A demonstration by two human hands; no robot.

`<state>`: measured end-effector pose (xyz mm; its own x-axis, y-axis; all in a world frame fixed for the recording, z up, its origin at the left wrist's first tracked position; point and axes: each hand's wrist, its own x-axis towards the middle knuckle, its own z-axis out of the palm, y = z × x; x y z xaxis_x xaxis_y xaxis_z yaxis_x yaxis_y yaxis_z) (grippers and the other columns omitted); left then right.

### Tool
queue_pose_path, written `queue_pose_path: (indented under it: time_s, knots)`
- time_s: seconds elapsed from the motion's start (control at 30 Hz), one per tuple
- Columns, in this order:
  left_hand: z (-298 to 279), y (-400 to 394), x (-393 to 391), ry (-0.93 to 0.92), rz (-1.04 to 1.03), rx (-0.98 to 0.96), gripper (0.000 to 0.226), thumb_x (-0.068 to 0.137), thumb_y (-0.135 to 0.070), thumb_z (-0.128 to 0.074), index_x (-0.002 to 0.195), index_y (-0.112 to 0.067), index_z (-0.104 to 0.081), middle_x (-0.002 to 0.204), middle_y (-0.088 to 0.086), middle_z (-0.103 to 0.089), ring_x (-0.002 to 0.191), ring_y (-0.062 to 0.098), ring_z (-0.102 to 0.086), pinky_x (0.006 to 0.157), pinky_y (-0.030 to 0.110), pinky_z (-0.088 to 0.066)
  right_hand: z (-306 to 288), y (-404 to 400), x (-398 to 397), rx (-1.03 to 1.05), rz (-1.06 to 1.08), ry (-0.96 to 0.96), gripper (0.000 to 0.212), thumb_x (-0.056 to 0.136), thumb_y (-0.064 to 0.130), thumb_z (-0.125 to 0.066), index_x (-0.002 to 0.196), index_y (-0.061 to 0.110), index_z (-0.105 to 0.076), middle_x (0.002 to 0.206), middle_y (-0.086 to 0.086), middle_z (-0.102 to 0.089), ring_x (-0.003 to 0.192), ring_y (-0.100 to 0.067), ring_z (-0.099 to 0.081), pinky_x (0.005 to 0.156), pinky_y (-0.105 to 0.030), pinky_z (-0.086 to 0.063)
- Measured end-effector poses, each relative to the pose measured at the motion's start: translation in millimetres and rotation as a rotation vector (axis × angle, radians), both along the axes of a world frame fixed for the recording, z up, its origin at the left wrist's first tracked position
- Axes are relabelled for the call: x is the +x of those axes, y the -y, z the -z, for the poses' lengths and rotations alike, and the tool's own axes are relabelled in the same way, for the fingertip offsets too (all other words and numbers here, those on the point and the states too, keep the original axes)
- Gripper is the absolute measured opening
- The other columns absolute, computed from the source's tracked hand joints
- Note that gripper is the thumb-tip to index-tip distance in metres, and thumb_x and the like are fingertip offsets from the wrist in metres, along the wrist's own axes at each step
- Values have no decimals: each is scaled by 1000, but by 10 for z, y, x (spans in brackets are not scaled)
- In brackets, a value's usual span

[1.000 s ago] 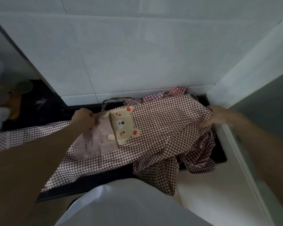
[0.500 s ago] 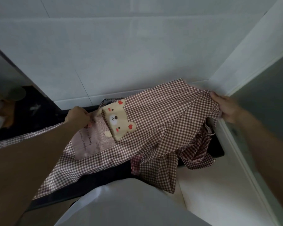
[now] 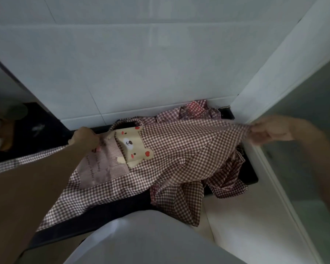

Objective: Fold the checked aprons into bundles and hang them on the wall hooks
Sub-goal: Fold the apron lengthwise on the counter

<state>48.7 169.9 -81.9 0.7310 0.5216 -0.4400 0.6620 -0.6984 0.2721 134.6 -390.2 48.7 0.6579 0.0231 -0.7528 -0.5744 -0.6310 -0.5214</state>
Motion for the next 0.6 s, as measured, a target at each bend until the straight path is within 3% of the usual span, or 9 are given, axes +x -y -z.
queue_pose_path:
  time_s: [0.1, 0.17, 0.23, 0.3, 0.37, 0.43, 0.5, 0.6]
  knots:
    - [21, 29, -26, 19, -28, -38, 37, 90, -46, -64, 75, -13, -73, 71, 8, -67, 70, 27, -60, 73, 36, -52, 92, -160, 49, 50, 243, 351, 20, 95, -17, -47, 85, -2, -56, 75, -14, -71, 56, -15, -71, 60, -36, -62]
    - [43, 32, -48, 17, -46, -72, 37, 90, -45, -65, 76, -12, -73, 67, 8, -67, 69, 27, -61, 73, 36, -52, 212, -266, 34, 61, 376, 425, 34, 92, -23, -38, 73, 3, -49, 58, -6, -67, 46, -13, -67, 52, -39, -59]
    - [41, 20, -72, -7, 9, -112, 42, 94, -43, -61, 74, -8, -73, 64, 6, -65, 72, 27, -64, 70, 33, -51, 274, -360, -28, 133, 443, 353, 34, 96, -18, -34, 78, 4, -52, 72, -12, -67, 48, -11, -67, 45, -28, -58]
    - [23, 21, -91, -6, 64, -146, 38, 97, -38, -59, 78, -8, -73, 65, 4, -62, 69, 22, -62, 59, 27, -45, 343, -368, -60, 239, 441, 184, 27, 100, -4, -37, 90, 6, -59, 89, -14, -65, 64, -17, -72, 52, -30, -60]
    - [14, 29, -91, 21, 96, -159, 29, 97, -30, -60, 85, -8, -75, 67, 2, -63, 65, 19, -59, 56, 25, -44, 403, -357, -61, 317, 494, 73, 23, 99, 11, -40, 89, 8, -60, 82, -13, -65, 74, -26, -67, 59, -38, -63]
    - [23, 19, -86, 49, 126, -147, 23, 96, -25, -61, 92, -9, -78, 71, 2, -65, 69, 19, -60, 62, 26, -46, 470, -400, -20, 345, 565, 84, 27, 100, 19, -39, 81, 10, -57, 67, -8, -61, 64, -24, -63, 54, -33, -60]
    - [37, -4, -91, 58, 135, -140, 22, 96, -23, -61, 92, -9, -78, 69, 1, -64, 65, 16, -59, 56, 25, -43, 500, -493, 46, 312, 603, 163, 23, 101, 11, -44, 84, 10, -59, 66, -3, -67, 61, -15, -65, 48, -21, -54]
    - [41, -19, -83, 71, 141, -139, 25, 96, -29, -63, 89, -10, -79, 67, -1, -63, 61, 14, -57, 55, 24, -41, 408, -575, 152, 347, 579, 259, 29, 91, -12, -50, 88, 16, -60, 70, 3, -71, 70, -12, -65, 47, -16, -52]
